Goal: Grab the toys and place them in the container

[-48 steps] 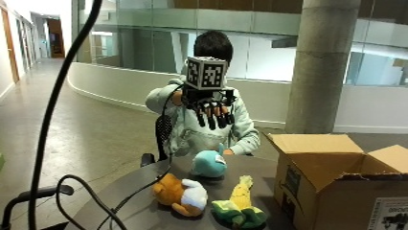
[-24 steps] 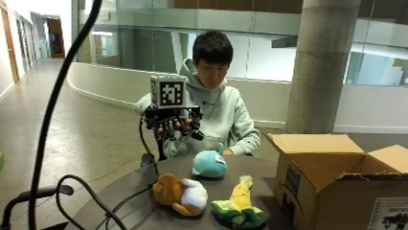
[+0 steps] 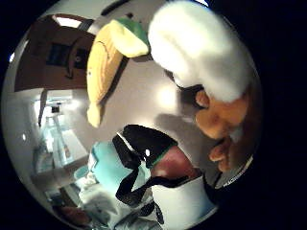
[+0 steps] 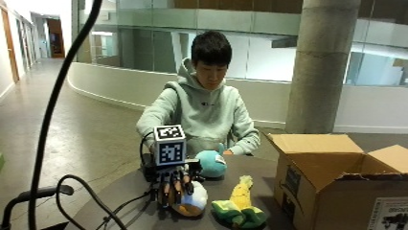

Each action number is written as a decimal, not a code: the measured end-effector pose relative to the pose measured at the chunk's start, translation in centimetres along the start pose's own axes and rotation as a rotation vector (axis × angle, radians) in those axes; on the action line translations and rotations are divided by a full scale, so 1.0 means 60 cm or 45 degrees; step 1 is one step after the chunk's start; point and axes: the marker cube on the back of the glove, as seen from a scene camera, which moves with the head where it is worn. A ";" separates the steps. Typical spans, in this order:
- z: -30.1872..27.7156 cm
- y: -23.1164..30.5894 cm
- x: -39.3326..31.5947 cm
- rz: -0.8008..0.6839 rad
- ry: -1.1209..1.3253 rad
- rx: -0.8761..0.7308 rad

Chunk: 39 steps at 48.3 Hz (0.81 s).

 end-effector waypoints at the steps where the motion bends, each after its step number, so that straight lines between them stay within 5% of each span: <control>1: 0.005 -0.002 0.001 0.009 0.003 -0.002; 13: 0.026 -0.023 0.014 0.105 -0.127 0.130; 27: 0.027 -0.040 0.008 -0.002 -0.153 0.271; 39: -0.013 -0.028 -0.021 -0.075 -0.214 0.130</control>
